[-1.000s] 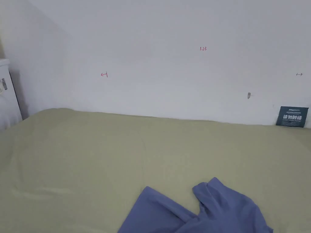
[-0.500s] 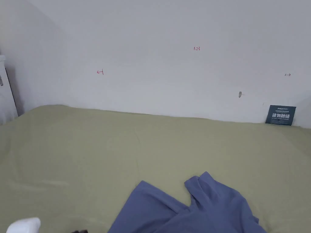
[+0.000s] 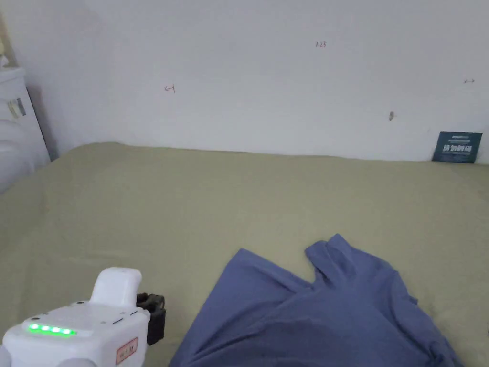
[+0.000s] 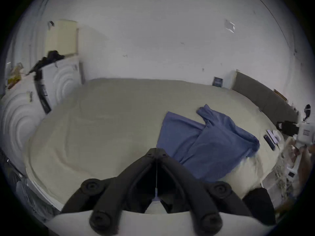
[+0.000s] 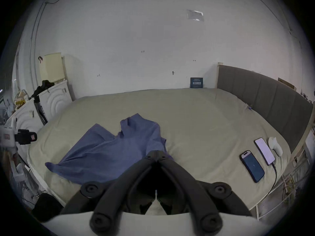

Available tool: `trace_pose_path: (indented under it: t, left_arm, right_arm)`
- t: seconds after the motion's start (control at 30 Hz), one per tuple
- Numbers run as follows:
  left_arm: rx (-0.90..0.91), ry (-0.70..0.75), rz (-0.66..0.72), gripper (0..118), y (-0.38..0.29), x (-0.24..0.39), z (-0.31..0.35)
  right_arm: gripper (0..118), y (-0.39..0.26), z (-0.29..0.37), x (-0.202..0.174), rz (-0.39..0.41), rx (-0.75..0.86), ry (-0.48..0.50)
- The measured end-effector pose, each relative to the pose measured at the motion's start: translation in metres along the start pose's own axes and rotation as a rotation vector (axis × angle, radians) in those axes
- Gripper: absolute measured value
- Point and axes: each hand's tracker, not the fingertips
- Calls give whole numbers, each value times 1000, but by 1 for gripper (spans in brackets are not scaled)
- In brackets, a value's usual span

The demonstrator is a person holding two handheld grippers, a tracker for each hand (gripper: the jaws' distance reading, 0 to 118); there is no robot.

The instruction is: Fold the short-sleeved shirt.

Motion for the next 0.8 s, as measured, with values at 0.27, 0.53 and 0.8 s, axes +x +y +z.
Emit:
trace_pose_path:
  t: [0.27,0.53,0.8]
  left_arm:
    - [-366,-83,-41,114,20,-51,-55]
    - [-496,-36,-225,99,-32,-31,-86]
    - [-539,-46,-155,10,-49,-21,-86]
  right_arm:
    - [0,0,-10,-15,33,-69,51]
    - [0,-4,-30,-18,51,-135,74]
    - [0,37,-92,-7,100,-228,94]
